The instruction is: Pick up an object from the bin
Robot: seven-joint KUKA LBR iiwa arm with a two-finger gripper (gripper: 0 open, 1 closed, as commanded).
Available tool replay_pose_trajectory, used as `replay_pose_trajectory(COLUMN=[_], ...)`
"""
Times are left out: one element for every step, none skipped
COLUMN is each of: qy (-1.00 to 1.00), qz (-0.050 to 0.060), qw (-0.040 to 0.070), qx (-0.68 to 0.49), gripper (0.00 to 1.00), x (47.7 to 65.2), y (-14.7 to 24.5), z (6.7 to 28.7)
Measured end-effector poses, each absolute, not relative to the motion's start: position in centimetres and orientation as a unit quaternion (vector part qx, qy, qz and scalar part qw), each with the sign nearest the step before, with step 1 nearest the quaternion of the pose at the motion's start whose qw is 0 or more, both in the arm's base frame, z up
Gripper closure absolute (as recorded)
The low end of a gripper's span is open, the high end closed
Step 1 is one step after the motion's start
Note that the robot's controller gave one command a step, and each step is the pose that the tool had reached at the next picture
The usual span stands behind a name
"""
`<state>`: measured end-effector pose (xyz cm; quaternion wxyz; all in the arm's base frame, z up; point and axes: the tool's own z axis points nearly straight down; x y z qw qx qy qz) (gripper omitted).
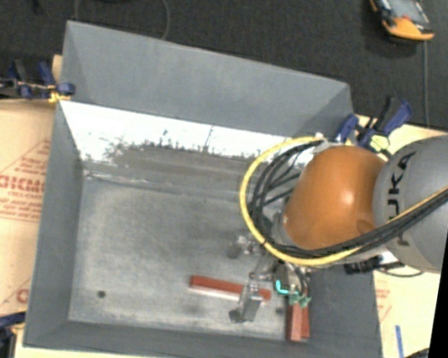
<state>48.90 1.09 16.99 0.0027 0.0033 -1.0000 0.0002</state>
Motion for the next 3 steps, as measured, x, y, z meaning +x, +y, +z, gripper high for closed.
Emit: replay_pose_trajectory(qy=[-1.0, -1.0, -1.0], qz=[0.0, -0.001, 0.002], qw=[0.001, -0.002, -0.006], qx=[-0.024, -0.024, -0.012], gripper=[0.0, 1.0, 1.0], x=[51.2, 51.4, 50.9], y=[-0.8, -0.7, -5.7], z=[6.7, 7.1, 25.5])
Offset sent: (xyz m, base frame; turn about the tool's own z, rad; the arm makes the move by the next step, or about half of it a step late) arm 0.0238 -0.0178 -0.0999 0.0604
